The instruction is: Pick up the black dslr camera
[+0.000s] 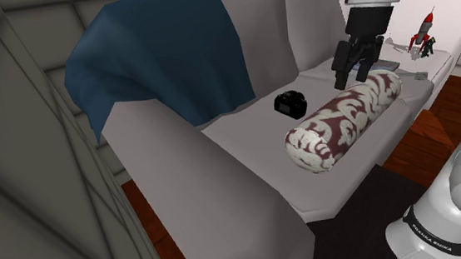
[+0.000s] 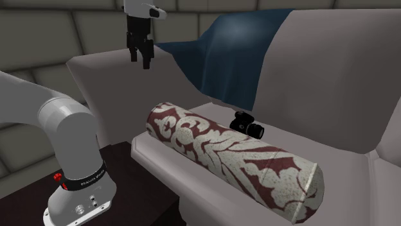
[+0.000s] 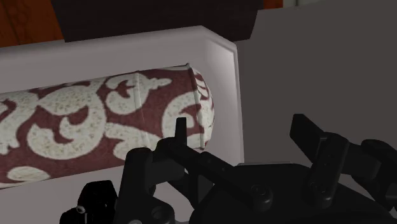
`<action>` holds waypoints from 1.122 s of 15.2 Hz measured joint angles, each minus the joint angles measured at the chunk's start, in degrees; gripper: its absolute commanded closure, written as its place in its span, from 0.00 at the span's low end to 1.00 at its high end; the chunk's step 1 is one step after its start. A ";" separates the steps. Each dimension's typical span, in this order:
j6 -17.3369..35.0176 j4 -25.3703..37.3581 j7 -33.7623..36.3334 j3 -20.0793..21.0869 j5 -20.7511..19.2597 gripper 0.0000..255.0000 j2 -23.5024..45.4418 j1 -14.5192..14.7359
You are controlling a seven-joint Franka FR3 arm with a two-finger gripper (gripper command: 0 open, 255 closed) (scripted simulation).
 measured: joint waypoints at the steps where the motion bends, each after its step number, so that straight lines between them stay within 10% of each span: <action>1: 0.00 0.00 0.00 0.00 0.00 0.00 0.00 0.00; 17: 15.11 14.09 11.46 -3.52 3.88 0.00 31.86 -5.92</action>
